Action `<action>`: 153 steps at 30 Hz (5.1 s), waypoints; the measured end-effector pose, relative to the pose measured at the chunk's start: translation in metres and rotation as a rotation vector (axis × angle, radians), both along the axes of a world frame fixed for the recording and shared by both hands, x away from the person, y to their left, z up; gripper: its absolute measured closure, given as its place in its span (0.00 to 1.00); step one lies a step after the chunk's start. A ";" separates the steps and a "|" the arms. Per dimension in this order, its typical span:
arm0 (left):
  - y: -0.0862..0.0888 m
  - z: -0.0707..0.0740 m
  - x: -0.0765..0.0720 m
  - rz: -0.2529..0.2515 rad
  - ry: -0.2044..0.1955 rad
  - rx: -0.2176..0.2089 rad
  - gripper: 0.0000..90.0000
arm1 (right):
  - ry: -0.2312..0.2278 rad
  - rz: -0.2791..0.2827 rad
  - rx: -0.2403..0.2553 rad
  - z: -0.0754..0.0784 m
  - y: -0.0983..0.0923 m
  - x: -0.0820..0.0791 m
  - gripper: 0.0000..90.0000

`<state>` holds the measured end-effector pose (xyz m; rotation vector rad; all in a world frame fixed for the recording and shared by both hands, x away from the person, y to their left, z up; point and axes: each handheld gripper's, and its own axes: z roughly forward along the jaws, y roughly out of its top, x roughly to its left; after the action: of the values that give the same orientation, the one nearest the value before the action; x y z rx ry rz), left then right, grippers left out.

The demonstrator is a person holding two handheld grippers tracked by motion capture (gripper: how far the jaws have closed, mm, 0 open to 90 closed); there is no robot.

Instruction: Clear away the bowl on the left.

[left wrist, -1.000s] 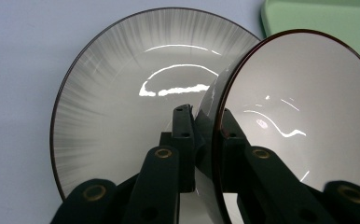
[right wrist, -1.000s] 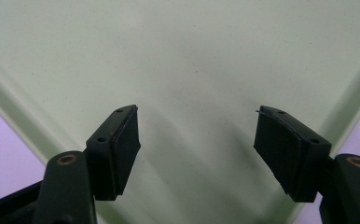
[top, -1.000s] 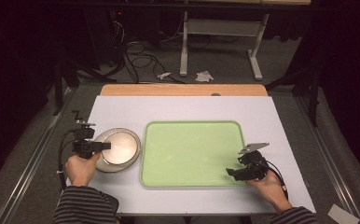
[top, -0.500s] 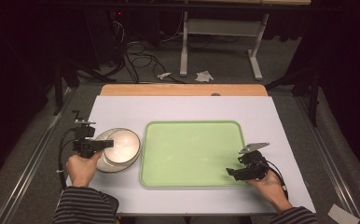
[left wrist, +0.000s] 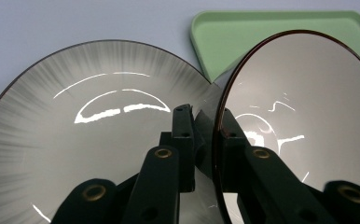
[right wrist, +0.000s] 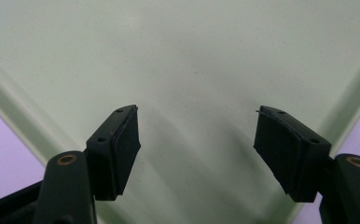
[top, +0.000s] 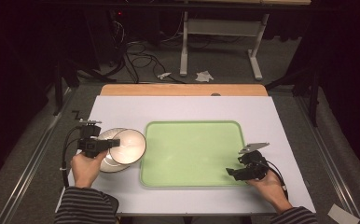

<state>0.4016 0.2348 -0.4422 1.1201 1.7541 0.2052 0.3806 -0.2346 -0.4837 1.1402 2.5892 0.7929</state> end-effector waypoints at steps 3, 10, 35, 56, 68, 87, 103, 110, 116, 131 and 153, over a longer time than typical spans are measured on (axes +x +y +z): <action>-0.004 0.001 0.000 -0.013 0.001 -0.003 0.91 | 0.003 -0.004 0.003 -0.001 0.000 0.000 0.36; -0.011 0.006 -0.003 -0.045 -0.011 -0.015 0.91 | -0.001 -0.001 -0.001 0.000 0.000 0.000 0.36; -0.060 0.030 -0.013 -0.207 -0.058 -0.016 0.91 | 0.001 0.000 -0.001 -0.001 0.001 0.000 0.36; -0.118 0.033 -0.001 -0.387 -0.032 0.032 0.91 | 0.002 -0.005 -0.003 0.000 -0.001 0.001 0.36; -0.142 0.042 0.013 -0.417 -0.030 -0.001 0.91 | -0.001 0.004 0.003 -0.001 0.000 0.001 0.36; -0.179 0.028 0.039 -0.409 -0.012 -0.007 0.90 | 0.002 -0.006 0.005 -0.001 0.000 0.001 0.36; -0.198 0.000 0.063 -0.360 0.049 0.030 0.90 | -0.003 0.007 -0.003 0.000 0.000 0.000 0.36; -0.201 -0.014 0.077 -0.301 0.082 0.032 0.90 | 0.001 0.007 0.001 -0.001 0.000 0.000 0.36; -0.203 -0.024 0.085 -0.267 0.099 0.043 0.90 | 0.000 0.008 -0.001 0.000 0.000 0.000 0.36; -0.201 -0.036 0.091 -0.241 0.097 0.064 0.90 | 0.003 0.014 -0.004 -0.001 0.001 0.000 0.36; -0.194 -0.020 0.082 -0.290 0.019 0.052 0.59 | 0.006 0.006 -0.005 -0.001 0.001 -0.001 0.36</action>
<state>0.4838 0.0409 -0.4625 1.4020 1.5878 0.0624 0.3794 -0.2334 -0.4848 1.1350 2.5991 0.7855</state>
